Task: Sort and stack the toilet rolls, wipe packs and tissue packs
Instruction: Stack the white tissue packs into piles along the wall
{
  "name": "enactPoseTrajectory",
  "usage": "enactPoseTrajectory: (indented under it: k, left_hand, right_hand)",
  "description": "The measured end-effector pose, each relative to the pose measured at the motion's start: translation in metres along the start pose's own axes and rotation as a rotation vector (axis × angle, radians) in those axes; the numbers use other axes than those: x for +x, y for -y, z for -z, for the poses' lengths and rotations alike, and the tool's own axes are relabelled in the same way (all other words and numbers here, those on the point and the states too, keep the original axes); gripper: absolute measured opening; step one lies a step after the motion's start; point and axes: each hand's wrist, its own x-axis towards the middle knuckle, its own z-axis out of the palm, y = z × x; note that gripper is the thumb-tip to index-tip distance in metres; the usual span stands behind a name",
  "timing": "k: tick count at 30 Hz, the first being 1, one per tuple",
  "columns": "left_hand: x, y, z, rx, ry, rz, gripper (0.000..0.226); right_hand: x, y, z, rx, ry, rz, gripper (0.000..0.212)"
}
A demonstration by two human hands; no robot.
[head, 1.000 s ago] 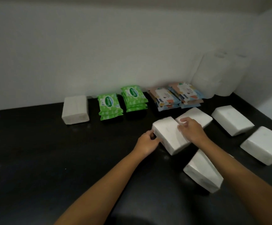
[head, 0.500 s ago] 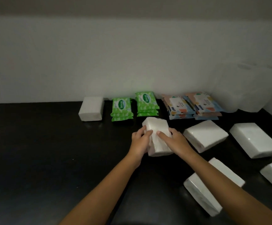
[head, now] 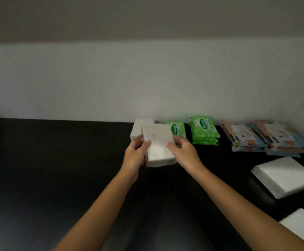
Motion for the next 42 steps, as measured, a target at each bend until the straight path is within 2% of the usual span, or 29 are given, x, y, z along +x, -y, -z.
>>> enactPoseTrajectory:
  k: [4,7,12,15,20,26,33,37,42]
  left_hand:
    - [0.028,-0.027,0.025,0.04,0.008,0.003,0.05]
    - [0.054,-0.04,0.037,0.098,0.036,-0.024,0.047]
    - [0.101,-0.052,0.047,0.314,0.086,-0.135,0.045]
    - [0.127,-0.056,0.049,0.316,0.147,-0.13,0.045]
    - [0.161,-0.049,0.047,0.346,0.135,-0.118,0.046]
    - [0.178,-0.032,0.048,0.291,0.131,-0.069,0.046]
    - [0.183,-0.023,0.049,0.136,0.109,-0.002,0.041]
    - [0.18,-0.022,0.049,0.088,0.096,0.023,0.041]
    - [0.172,-0.033,0.048,0.183,0.089,0.001,0.051]
  right_hand:
    - [0.02,0.021,-0.021,0.091,0.01,-0.031,0.045]
    - [0.04,0.035,-0.037,0.192,0.059,-0.14,0.045]
    - [0.081,0.045,-0.055,0.165,-0.017,-0.13,0.04]
    - [0.099,0.047,-0.066,0.119,-0.073,-0.104,0.037]
    - [0.124,0.042,-0.076,0.026,-0.147,-0.105,0.037]
    - [0.139,0.027,-0.086,-0.095,-0.137,-0.113,0.037]
    - [0.141,0.023,-0.087,-0.073,-0.141,-0.112,0.035]
    - [0.14,0.024,-0.087,-0.139,-0.118,-0.109,0.036]
    - [0.136,0.03,-0.082,-0.1,-0.119,-0.127,0.042]
